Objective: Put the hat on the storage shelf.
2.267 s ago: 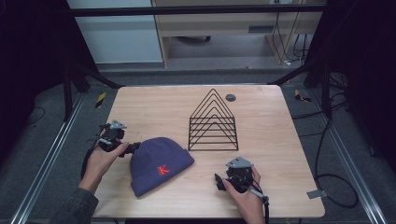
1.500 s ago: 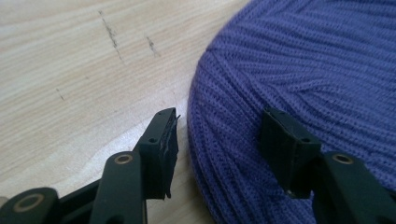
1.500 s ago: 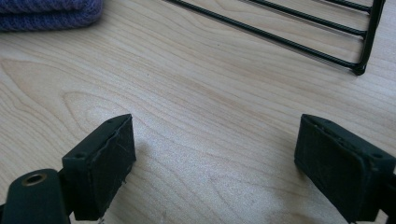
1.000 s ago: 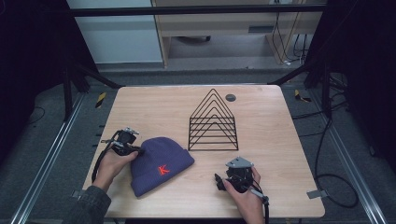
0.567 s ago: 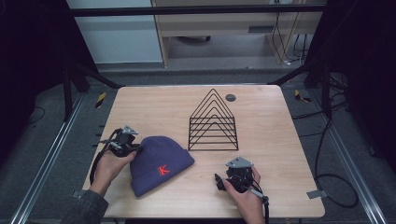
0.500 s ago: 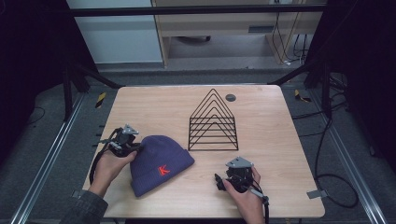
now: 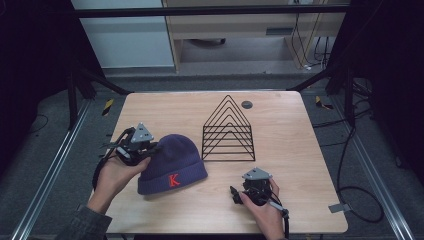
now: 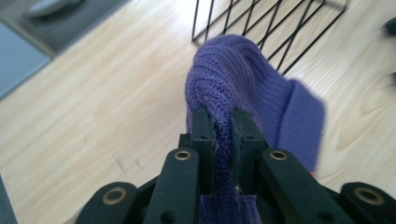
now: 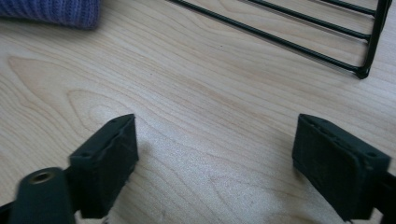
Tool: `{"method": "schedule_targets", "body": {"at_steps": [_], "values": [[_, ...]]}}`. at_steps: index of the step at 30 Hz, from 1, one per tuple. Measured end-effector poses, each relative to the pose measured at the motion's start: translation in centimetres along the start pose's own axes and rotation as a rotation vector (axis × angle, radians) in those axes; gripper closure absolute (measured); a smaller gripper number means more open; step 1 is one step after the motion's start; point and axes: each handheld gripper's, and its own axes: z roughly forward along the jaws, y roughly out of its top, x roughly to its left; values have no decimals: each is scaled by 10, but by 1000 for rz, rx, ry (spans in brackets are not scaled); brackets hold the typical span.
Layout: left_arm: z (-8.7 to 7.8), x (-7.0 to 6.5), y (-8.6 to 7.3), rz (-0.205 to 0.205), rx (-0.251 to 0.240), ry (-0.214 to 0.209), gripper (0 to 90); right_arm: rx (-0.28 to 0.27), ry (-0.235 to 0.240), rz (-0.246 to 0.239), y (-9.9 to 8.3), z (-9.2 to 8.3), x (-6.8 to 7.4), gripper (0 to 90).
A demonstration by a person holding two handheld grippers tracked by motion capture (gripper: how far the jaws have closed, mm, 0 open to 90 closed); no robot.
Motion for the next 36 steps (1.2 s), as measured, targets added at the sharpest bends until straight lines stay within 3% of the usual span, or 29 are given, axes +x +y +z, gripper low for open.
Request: {"method": "schedule_targets", "body": {"at_steps": [2,8,11,16,18,25,27,36], "values": [[-7,0,8,22,-15,-6,814,-17,13,-4,0,-1,-2,230],[-25,-2,24,74,-68,-21,814,-57,55,1,6,-8,-4,261],[-34,-1,32,109,-68,-10,814,-67,69,-19,15,-13,-2,266],[-55,3,44,141,-105,8,813,-110,100,-37,32,-24,2,269],[-67,5,51,159,-131,10,813,-138,116,-65,43,-30,5,275],[-87,12,70,150,-193,-21,812,-191,155,-136,73,-50,15,305],[-90,14,76,150,-197,-31,812,-195,168,-155,85,-53,18,319],[-94,13,98,182,-196,-46,812,-201,206,-180,105,-57,21,321]]}}
